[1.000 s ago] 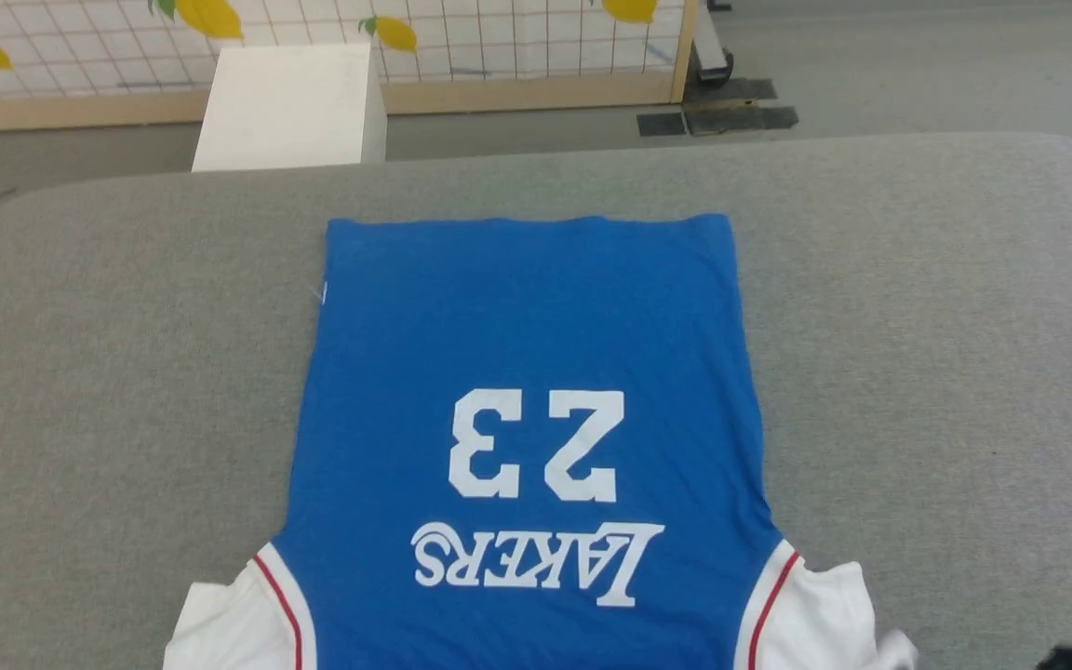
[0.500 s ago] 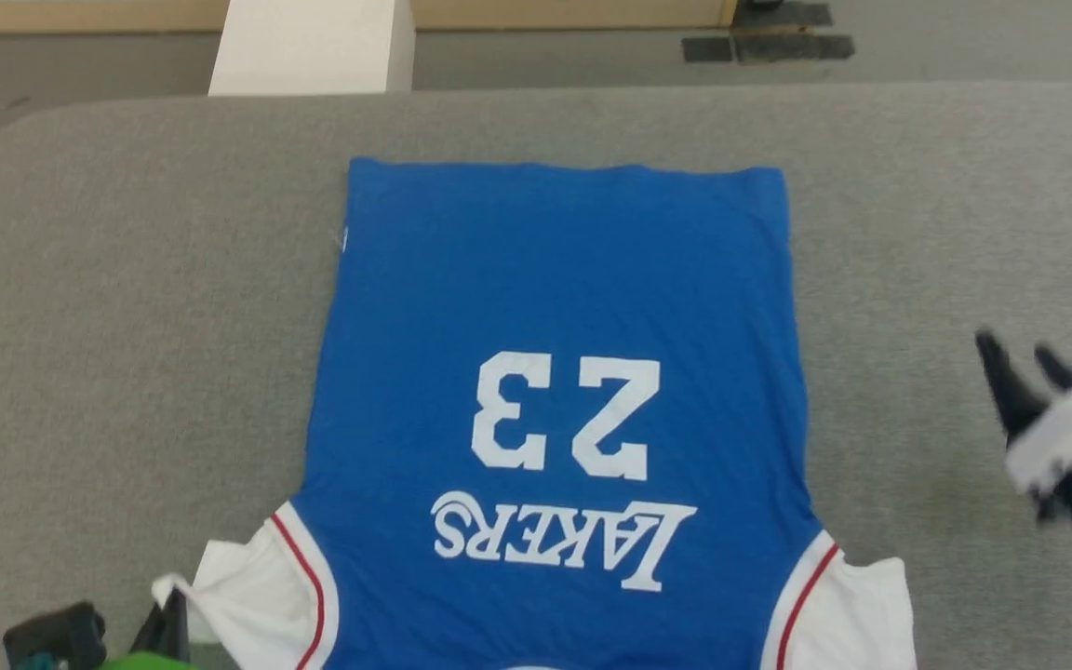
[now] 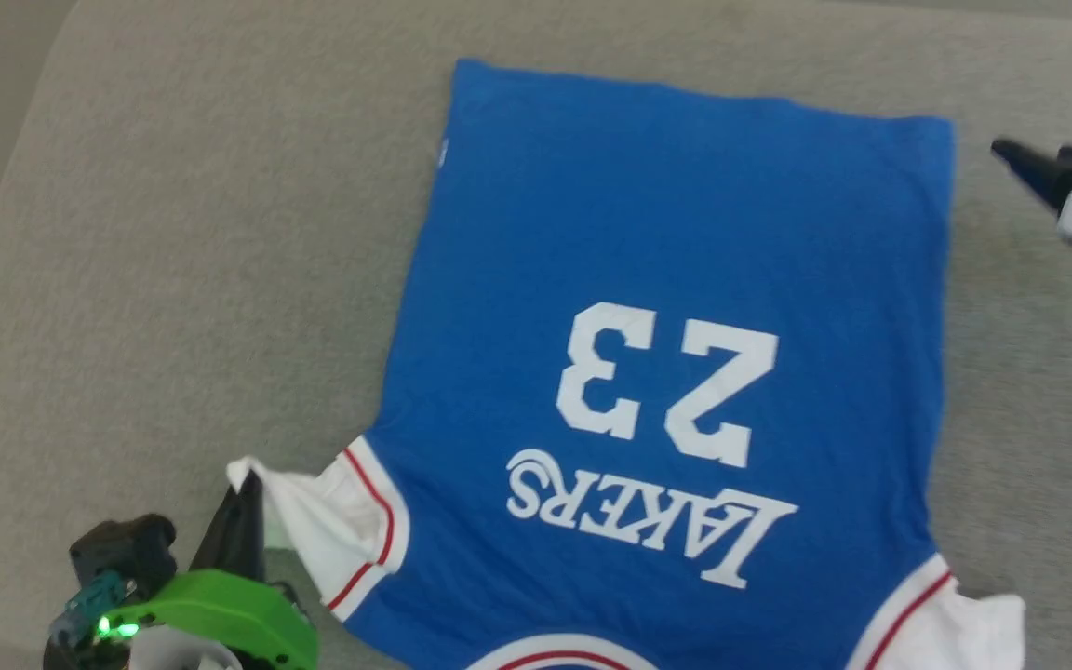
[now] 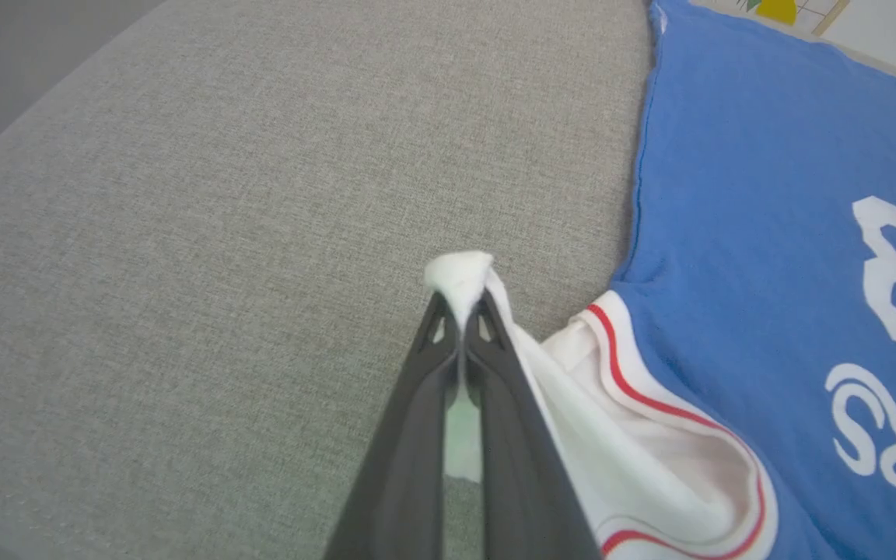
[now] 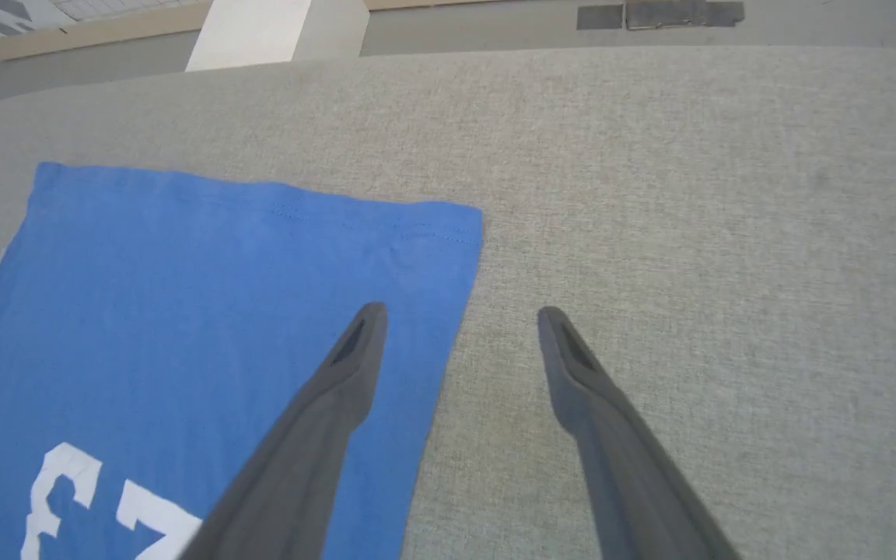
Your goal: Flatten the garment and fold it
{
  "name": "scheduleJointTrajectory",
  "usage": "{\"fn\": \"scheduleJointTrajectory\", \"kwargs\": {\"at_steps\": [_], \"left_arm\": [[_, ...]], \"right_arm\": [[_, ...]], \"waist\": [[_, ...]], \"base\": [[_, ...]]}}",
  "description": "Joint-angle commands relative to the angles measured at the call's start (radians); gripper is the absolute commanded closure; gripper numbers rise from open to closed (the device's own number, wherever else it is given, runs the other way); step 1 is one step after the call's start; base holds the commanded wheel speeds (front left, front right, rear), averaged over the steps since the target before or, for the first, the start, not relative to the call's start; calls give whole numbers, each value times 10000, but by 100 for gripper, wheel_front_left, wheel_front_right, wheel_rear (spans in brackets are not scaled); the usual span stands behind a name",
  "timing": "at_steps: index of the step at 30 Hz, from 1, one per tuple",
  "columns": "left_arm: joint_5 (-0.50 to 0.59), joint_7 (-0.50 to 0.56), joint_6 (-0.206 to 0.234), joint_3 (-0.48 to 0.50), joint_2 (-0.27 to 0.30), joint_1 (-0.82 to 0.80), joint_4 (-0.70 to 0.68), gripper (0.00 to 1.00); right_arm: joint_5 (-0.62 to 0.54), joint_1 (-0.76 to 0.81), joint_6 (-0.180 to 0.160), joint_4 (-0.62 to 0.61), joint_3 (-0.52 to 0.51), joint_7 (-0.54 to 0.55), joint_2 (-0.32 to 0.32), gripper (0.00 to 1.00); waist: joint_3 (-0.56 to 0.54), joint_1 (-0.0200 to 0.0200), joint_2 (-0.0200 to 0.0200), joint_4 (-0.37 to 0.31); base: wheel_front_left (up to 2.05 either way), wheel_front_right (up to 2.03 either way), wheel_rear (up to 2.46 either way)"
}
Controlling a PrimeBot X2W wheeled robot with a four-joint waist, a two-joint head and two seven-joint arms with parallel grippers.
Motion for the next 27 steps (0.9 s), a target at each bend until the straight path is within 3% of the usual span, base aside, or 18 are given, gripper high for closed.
{"fn": "scheduleJointTrajectory", "kwargs": {"at_steps": [1, 9, 17, 18, 19, 20, 27], "left_arm": [[112, -122, -66, -24, -91, -305, -33, 100], [247, -412, -350, -348, -491, -950, 57, 100], [220, -617, -444, -440, -707, -1111, 257, 100], [216, -619, -453, -439, -706, -1132, 282, 100], [212, -620, -462, -436, -699, -1156, 312, 100], [211, -619, -467, -432, -692, -1174, 333, 100], [187, -569, -430, -423, -633, -1169, 492, 100]], "right_arm": [[-154, -442, -15, 176, 89, 321, -58, 0], [-1115, -1782, -15, 1019, 318, 1364, -346, 0], [-1094, -1361, -15, 1812, 634, 2283, -296, 0], [-1056, -1292, -15, 1884, 656, 2420, -291, 10], [-998, -1218, -15, 1927, 674, 2518, -277, 69], [-940, -1162, -15, 1924, 699, 2551, -267, 100], [-701, -1130, -15, 1586, 1071, 2376, -363, 100]], "waist": [[939, -1, 119, 885], [1809, -1, 119, 1630], [2134, -1, 119, 1698], [2134, -1, 119, 1695], [2125, -1, 119, 1691], [2115, -1, 119, 1685], [1726, -1, 119, 1584]], "base": [[0, 0, 0], [0, 0, 0], [0, 0, 0], [0, 0, 0], [0, 0, 0], [0, 0, 0], [0, 0, 0]]}}
